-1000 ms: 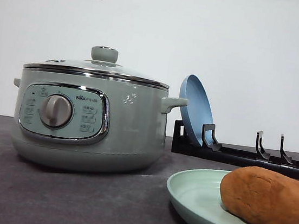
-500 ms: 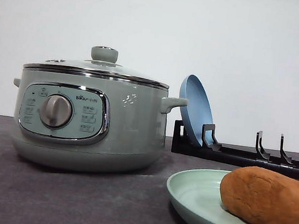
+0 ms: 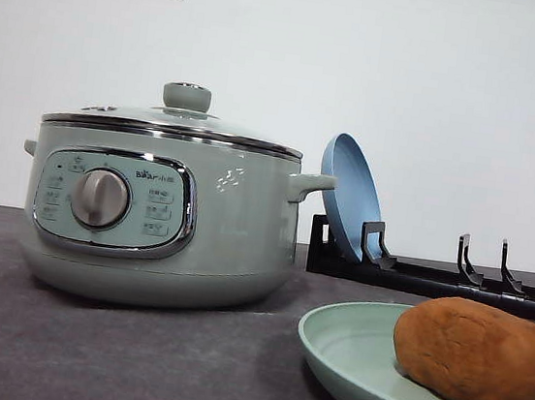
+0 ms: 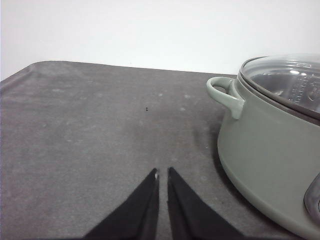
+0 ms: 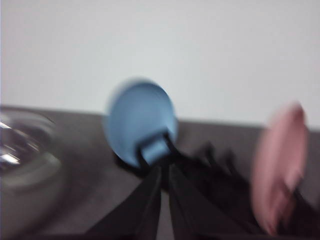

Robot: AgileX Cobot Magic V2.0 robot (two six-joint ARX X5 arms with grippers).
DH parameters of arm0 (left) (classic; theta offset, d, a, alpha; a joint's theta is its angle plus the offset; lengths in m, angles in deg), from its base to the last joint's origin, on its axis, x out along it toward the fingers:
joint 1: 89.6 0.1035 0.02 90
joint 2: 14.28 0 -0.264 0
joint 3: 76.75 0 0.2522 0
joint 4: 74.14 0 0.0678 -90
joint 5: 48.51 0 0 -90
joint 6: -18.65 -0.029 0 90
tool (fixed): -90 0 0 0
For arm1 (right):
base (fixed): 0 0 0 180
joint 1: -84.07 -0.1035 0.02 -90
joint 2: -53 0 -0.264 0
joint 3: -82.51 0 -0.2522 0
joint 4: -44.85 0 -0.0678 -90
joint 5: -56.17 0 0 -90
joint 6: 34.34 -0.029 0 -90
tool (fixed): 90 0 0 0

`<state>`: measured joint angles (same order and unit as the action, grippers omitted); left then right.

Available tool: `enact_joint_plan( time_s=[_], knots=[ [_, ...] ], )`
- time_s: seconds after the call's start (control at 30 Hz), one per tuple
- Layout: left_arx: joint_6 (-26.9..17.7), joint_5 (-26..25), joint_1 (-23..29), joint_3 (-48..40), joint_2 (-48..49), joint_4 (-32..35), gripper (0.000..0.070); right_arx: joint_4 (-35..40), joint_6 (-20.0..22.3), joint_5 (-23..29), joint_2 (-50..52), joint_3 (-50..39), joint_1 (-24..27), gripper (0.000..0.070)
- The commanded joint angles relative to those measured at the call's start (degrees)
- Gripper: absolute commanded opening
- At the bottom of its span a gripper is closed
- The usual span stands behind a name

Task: Transfer potato from steamer to green plate

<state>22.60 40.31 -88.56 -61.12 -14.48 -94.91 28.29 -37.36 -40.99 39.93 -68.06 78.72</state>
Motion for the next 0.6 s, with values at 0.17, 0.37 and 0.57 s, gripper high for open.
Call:
enact_joint_plan(
  time_s=[0.17, 0.37, 0.57],
  knots=[
    [-0.4, 0.4, 0.0, -1.2, 0.0, 0.7, 0.0025, 0.6, 0.9, 1.8, 5.9, -9.1, 2.9, 0.002],
    [-0.4, 0.4, 0.0, -1.2, 0.0, 0.7, 0.0025, 0.2, 0.7, 1.7, 9.8, -14.4, 5.4, 0.002],
    [-0.4, 0.4, 0.0, -1.2, 0.0, 0.7, 0.0025, -6.5, 0.7, 5.4, 12.9, -15.0, 5.6, 0.002]
  ],
)
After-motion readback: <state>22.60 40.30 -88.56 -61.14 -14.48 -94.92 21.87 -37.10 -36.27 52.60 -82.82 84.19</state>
